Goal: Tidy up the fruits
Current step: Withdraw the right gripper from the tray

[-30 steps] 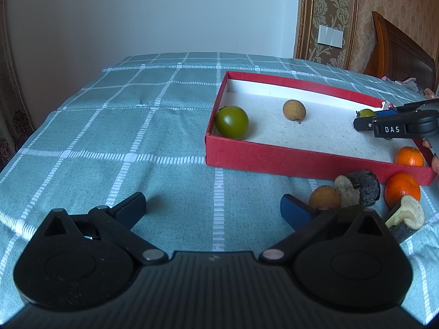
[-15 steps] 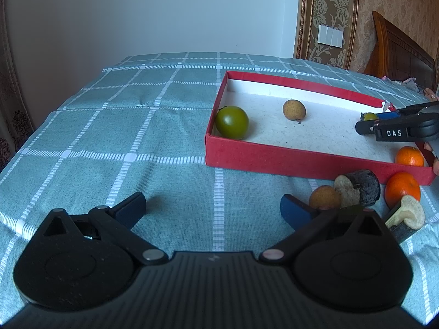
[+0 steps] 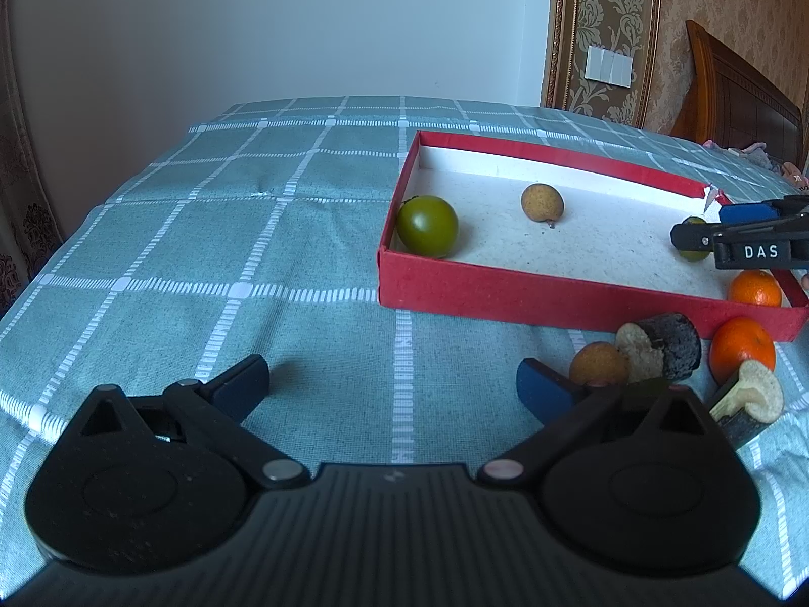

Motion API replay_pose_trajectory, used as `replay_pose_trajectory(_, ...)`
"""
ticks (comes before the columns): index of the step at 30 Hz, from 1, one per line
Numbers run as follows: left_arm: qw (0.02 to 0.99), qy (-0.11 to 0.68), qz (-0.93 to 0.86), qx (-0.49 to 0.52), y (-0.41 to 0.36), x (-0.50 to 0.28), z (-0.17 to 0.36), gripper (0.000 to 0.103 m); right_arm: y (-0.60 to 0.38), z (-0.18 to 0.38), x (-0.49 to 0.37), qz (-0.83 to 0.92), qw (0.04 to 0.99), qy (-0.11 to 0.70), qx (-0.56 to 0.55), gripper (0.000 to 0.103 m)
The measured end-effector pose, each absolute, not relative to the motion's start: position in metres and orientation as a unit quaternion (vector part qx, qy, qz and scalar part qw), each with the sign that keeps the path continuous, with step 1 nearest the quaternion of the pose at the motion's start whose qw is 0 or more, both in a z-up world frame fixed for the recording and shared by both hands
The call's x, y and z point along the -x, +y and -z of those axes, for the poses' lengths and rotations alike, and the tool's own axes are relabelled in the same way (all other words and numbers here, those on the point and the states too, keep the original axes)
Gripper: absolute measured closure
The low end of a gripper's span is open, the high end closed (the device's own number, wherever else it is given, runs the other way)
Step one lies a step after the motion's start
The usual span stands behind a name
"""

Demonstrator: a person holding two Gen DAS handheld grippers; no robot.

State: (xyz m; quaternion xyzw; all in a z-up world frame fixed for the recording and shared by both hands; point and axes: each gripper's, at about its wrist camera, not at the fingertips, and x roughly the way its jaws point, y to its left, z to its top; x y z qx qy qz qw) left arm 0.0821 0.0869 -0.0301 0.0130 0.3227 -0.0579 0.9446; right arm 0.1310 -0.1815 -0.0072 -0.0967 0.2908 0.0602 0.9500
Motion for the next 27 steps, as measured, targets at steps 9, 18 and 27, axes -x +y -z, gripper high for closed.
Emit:
replay_pose_trajectory(9, 0.945, 0.323, 0.058, -0.013, 0.087, -0.082, 0.03, 0.0, -0.196, 0.002, -0.103, -0.051, 0.958, 0.271, 0.074, 0.031)
replay_pose_trajectory(18, 0.945, 0.321, 0.058, -0.011, 0.088, -0.082, 0.031, 0.0, -0.223, -0.002, -0.051, -0.029, 0.973, 0.225, 0.033, 0.031)
replay_pose_trajectory(27, 0.95, 0.301, 0.076, 0.037, 0.088, -0.041, 0.026, 0.0, -0.25, 0.001, -0.018, -0.002, 0.98, 0.198, 0.0, 0.02)
